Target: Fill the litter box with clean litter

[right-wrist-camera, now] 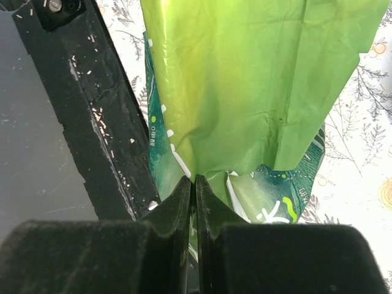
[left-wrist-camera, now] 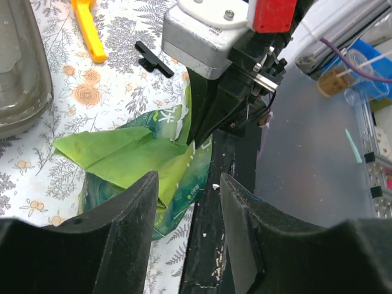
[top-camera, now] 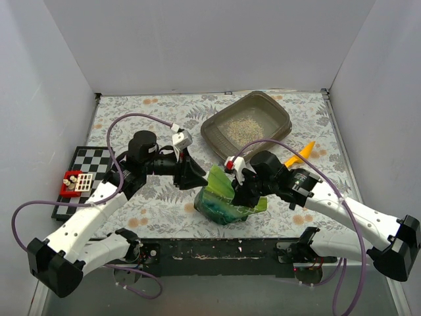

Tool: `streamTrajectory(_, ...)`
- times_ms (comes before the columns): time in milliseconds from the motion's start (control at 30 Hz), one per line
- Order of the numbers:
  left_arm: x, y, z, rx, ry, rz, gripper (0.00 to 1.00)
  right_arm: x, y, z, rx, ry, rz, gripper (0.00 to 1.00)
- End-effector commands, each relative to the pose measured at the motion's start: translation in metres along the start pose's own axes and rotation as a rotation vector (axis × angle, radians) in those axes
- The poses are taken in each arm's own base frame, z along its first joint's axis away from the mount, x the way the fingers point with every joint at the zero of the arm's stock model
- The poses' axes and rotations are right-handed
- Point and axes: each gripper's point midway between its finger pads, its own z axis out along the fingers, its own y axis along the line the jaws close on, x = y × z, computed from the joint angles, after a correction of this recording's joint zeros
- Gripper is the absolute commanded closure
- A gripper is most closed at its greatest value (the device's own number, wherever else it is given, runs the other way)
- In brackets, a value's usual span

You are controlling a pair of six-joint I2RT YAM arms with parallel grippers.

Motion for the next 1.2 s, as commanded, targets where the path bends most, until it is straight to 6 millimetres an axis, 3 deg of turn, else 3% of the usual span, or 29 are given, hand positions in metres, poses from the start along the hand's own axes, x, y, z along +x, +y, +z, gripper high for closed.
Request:
streamTrajectory(0, 0.005, -0.003, 0.009, 0.106, 0.007, 0.159, 0.53, -0.001, 0.011, -0.007, -0.064, 0.031, 0.047, 0.99)
streamTrajectory(567, 0.038, -0.002, 0.044, 0.197, 0.005, 0.296, 0.42, 0.007, 0.016, -0.011, -0.076, 0.018, 0.074, 0.99)
streamTrajectory(733, 0.064, -0.002, 0.056, 0.230, 0.067, 0.268, 0.41, 0.009, 0.013, -0.008, -0.068, 0.028, 0.085, 0.99)
streamTrajectory(1167, 0.117, 0.029, 0.063, 0.113, 0.175, 0.239, 0.41, 0.007, 0.009, -0.009, -0.063, 0.008, 0.088, 0.99)
